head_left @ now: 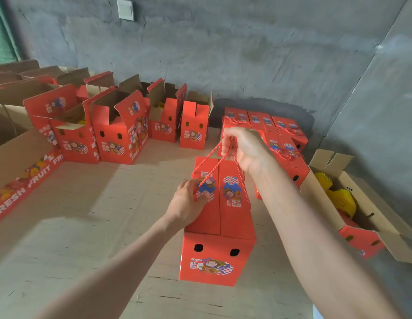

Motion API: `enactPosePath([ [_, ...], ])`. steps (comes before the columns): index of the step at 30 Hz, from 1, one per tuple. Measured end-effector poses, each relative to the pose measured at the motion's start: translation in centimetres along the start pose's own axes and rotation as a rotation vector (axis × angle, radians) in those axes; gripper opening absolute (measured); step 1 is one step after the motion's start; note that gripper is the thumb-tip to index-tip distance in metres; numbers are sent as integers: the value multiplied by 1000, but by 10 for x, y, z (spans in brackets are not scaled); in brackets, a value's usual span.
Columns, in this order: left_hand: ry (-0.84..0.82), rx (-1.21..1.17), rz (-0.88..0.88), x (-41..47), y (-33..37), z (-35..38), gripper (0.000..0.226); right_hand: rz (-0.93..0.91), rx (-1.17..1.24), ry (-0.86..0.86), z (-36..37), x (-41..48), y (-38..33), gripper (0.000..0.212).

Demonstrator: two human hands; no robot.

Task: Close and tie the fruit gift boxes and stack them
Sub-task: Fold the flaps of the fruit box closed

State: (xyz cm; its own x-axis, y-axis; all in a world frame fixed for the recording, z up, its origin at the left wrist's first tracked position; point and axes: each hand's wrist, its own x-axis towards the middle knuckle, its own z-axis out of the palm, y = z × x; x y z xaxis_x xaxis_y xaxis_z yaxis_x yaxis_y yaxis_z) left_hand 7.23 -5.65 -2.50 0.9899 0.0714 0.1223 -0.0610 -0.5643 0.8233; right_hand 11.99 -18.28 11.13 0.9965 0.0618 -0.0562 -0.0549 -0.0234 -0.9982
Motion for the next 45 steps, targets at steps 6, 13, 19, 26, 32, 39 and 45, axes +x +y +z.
enactPosePath([
  [6, 84, -142, 19, 8, 14, -6, 49, -159, -38, 11, -9, 4, -26, 16],
  [13, -61, -175, -204, -2, -21, 25, 40, -4, -189, 18, -24, 10, 7, 8],
  [19, -117, -276, -199, -6, -35, 45, 32, -14, -313, 56, -37, 8, 36, 20],
  [26, -50, -274, -175, -8, -40, 53, 18, -272, -1455, 113, -40, -32, 104, 44],
  [32, -6, -111, -116, -20, -32, 53, 25, -272, -1337, -375, -56, -71, 164, 94],
  [39, 153, -241, 215, -86, -41, 59, 42, -568, -1470, 17, -50, -104, 202, 70],
  [45, 171, -266, 41, -57, -43, 58, 39, -603, -1448, 38, -47, -81, 212, 62],
])
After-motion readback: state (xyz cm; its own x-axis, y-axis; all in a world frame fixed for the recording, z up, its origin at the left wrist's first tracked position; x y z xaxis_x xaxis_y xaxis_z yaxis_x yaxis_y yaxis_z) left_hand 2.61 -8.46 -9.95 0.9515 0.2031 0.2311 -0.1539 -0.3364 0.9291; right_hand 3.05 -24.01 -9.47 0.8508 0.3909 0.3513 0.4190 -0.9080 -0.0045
